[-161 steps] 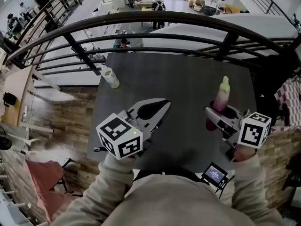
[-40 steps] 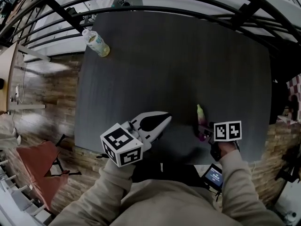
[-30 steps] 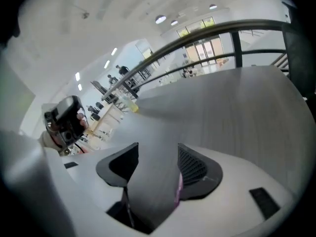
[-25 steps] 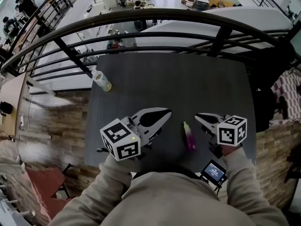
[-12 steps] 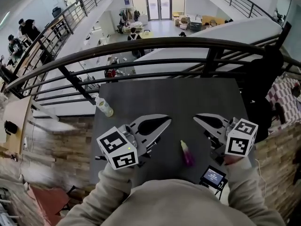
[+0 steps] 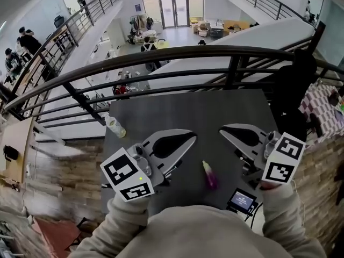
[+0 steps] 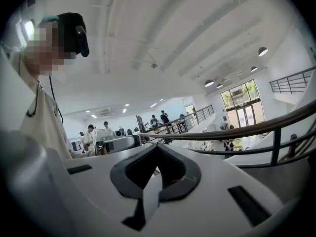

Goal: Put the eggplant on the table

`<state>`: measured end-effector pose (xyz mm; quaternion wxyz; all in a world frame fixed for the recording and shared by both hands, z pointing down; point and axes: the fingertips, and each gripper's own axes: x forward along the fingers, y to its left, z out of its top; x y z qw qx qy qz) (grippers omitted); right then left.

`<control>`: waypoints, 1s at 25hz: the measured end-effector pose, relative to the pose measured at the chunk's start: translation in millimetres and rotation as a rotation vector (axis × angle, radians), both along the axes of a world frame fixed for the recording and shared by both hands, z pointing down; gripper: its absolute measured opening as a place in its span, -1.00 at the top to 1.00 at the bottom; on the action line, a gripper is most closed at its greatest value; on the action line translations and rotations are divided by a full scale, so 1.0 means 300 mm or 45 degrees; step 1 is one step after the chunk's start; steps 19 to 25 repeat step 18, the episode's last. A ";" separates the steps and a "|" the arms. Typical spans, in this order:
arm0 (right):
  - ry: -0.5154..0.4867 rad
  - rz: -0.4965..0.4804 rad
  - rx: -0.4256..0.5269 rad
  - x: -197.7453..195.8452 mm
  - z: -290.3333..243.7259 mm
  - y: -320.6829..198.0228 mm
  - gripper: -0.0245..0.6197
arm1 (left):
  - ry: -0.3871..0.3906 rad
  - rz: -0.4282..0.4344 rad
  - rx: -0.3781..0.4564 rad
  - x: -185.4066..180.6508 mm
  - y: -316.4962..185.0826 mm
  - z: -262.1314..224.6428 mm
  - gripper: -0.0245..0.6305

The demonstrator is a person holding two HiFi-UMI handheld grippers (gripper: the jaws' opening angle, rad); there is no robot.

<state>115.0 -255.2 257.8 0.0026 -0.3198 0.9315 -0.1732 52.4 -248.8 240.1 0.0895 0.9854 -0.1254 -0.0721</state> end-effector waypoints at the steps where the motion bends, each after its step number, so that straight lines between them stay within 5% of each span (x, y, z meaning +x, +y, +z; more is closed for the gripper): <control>1: 0.000 0.003 -0.004 -0.004 0.003 0.003 0.89 | 0.003 0.003 -0.004 -0.002 0.005 0.004 0.91; 25: 0.055 -0.015 -0.042 -0.044 0.052 0.036 0.89 | 0.004 -0.016 -0.050 -0.023 0.028 0.060 0.91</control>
